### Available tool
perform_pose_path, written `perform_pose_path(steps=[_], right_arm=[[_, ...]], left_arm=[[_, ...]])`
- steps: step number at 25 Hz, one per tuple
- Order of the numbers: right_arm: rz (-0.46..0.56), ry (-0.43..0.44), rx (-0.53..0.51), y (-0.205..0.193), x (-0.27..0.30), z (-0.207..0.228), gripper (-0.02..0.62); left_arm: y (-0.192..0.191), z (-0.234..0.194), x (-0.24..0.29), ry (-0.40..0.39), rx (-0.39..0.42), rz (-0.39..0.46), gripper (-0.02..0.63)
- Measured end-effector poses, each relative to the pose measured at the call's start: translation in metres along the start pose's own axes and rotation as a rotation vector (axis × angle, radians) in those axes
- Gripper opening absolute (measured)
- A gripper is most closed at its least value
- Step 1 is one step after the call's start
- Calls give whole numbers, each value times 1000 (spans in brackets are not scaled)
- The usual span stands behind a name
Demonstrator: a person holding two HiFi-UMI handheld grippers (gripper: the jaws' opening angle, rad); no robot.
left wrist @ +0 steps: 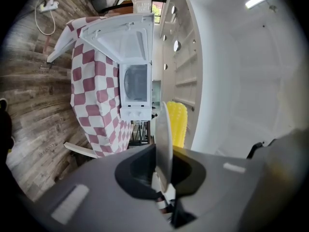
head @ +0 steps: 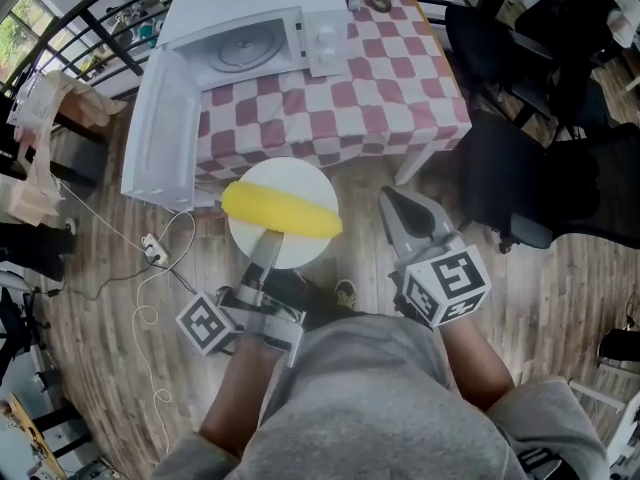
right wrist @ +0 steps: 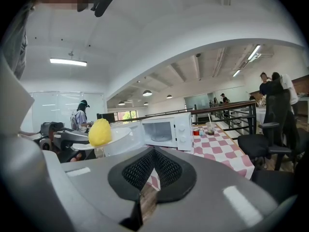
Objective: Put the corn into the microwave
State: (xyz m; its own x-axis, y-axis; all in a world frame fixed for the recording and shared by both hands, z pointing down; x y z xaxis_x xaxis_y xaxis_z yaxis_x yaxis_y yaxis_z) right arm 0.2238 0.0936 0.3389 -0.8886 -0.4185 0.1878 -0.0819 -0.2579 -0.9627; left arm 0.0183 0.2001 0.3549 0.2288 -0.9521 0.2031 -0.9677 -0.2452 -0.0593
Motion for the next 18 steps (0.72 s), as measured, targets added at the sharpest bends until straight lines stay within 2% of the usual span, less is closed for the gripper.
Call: perform_pose_path(steps=[8,18], right_arm=[[-5,-4,-11,2,3,3,-3],[-17,2,-21,9,37,15,-3]], left_arm=[[-1,0,8,-8,-1,-18,20],[29,0,30,-9,8,-25,20]])
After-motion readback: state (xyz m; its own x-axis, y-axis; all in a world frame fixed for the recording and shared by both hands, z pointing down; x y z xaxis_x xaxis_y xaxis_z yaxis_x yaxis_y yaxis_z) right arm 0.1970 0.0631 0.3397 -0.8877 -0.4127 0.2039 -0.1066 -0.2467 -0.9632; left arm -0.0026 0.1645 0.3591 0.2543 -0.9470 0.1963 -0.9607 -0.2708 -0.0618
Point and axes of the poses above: the fingertips, and each gripper's own axes: x forward along the fingers, z to its right, y out of its top, the point moved 6 cm from there along -x, backward along the fingers, and after that the axes turned 15 degrees about y, right-handed, at the moved point
